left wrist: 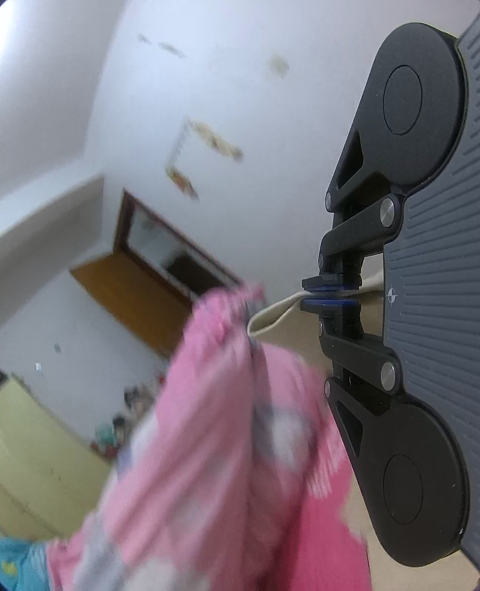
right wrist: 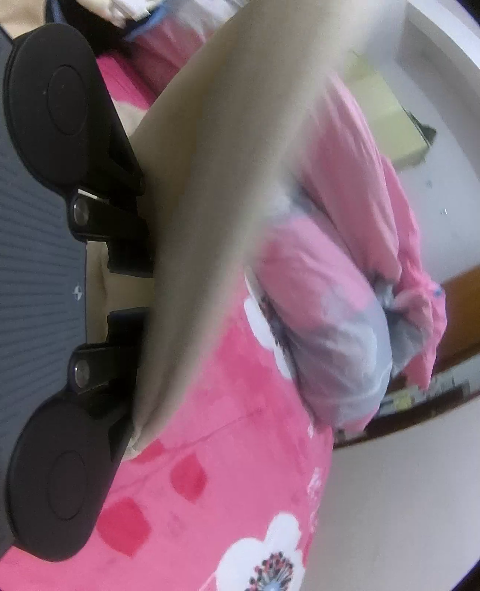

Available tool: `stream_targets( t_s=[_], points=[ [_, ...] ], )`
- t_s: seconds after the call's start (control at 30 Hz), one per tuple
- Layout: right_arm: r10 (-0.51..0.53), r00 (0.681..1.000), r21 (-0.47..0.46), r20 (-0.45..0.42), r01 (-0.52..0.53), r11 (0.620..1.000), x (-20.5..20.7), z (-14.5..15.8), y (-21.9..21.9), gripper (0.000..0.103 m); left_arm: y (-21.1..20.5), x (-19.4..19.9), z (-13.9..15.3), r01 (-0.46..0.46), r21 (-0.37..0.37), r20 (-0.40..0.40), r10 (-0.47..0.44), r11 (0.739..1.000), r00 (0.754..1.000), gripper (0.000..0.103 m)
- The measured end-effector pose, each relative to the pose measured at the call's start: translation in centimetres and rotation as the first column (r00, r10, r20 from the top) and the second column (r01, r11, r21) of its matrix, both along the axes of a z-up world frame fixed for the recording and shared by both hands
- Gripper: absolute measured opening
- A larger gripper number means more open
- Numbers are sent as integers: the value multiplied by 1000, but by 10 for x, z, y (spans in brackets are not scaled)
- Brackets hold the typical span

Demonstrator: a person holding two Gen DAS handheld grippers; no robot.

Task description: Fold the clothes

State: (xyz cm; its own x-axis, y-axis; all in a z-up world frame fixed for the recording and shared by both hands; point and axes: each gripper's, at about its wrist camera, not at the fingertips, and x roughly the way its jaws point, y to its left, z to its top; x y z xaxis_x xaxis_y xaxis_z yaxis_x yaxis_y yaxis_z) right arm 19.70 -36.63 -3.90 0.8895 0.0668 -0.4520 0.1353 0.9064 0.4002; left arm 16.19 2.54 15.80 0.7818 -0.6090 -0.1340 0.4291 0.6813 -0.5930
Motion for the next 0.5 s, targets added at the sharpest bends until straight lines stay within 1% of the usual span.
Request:
stream_targets(
  t_s=[0.07,0.13,0.2,0.27,0.3,0.33,0.37,0.43,0.47,0.5],
  points=[
    [-21,999,-3,-30,21,1000,7,-16,-3,17,21,4,-39,-40,13,-77,41,999,996,2],
    [-28,998,4,-61,29,1000,10,-29,-3,18,42,7,-77,-84,21,-157,86,996,984,2],
    [-15,996,10,-91,16,1000,8,-34,0,19,66,6,-110,-125,17,-232,126,992,965,2],
    [20,992,-15,-124,-22,1000,4,-32,7,21,88,2,-136,-159,17,-297,157,987,942,2],
    [46,988,-44,-146,-53,998,2,-29,14,25,97,1,-147,-170,20,-332,167,985,928,2],
    [77,982,-84,-174,-93,992,-1,-24,22,35,104,1,-155,-175,26,-379,171,984,910,2],
    [106,974,-122,-202,-133,984,-3,-20,31,41,111,1,-164,-179,33,-424,176,983,888,2],
    [162,949,-194,-270,-218,956,-11,-14,49,58,125,1,-174,-178,22,-510,164,984,844,3],
    [188,935,-235,-300,-263,936,-17,-11,58,63,131,-1,-172,-186,15,-528,165,983,833,3],
    [204,927,-270,-316,-294,917,-25,-8,65,70,136,-6,-167,-191,12,-532,168,982,830,3]
  ],
)
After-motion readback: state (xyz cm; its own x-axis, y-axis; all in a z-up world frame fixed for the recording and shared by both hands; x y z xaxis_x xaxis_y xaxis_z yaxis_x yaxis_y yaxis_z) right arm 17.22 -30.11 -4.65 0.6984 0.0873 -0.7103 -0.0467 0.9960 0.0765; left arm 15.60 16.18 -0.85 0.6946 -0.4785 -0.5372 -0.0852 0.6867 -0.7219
